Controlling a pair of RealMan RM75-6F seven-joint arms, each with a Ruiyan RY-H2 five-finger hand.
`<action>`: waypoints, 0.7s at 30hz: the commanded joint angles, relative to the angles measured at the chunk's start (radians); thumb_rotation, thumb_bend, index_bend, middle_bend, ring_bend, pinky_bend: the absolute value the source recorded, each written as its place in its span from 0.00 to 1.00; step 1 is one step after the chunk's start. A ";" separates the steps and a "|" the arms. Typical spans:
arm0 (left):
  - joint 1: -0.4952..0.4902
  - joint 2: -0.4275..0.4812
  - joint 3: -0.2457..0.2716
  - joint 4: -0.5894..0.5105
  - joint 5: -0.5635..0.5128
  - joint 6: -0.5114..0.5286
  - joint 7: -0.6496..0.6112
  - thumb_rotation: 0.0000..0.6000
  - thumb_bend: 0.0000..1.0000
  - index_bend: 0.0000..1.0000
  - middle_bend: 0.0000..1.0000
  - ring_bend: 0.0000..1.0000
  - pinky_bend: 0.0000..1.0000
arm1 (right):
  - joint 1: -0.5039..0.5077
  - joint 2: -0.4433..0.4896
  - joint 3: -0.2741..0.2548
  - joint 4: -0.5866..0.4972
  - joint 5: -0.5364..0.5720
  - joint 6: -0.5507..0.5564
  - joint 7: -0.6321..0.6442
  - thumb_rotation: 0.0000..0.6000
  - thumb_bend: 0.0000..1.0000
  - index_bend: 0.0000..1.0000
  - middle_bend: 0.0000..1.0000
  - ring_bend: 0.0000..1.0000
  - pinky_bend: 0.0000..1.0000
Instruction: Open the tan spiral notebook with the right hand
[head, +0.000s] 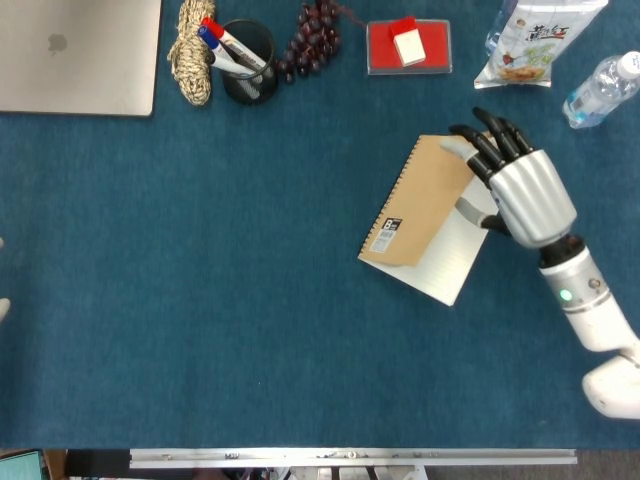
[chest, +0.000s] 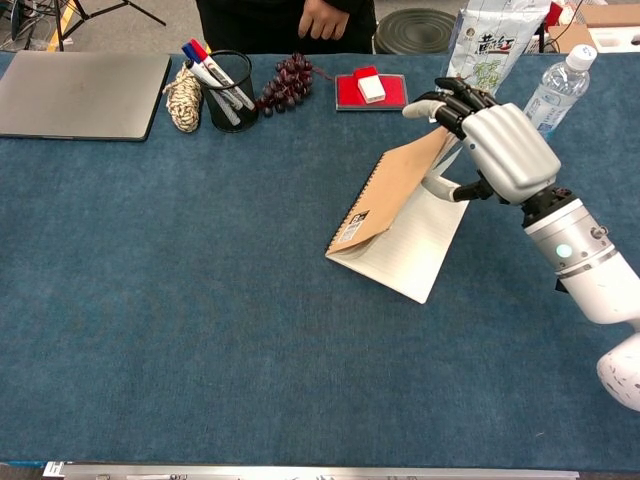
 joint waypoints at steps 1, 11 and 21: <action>-0.001 0.001 0.000 -0.001 0.000 -0.001 -0.001 1.00 0.11 0.36 0.29 0.30 0.60 | 0.027 -0.020 0.019 0.025 0.009 -0.007 0.010 1.00 0.19 0.25 0.24 0.08 0.18; 0.003 -0.002 0.001 0.008 -0.002 0.000 -0.012 1.00 0.11 0.36 0.29 0.30 0.60 | 0.109 -0.089 0.069 0.103 0.033 -0.006 0.045 1.00 0.19 0.25 0.25 0.09 0.18; 0.005 -0.005 0.002 0.015 -0.004 -0.002 -0.017 1.00 0.11 0.36 0.29 0.30 0.60 | 0.186 -0.174 0.107 0.210 0.069 -0.026 0.083 1.00 0.19 0.25 0.25 0.09 0.18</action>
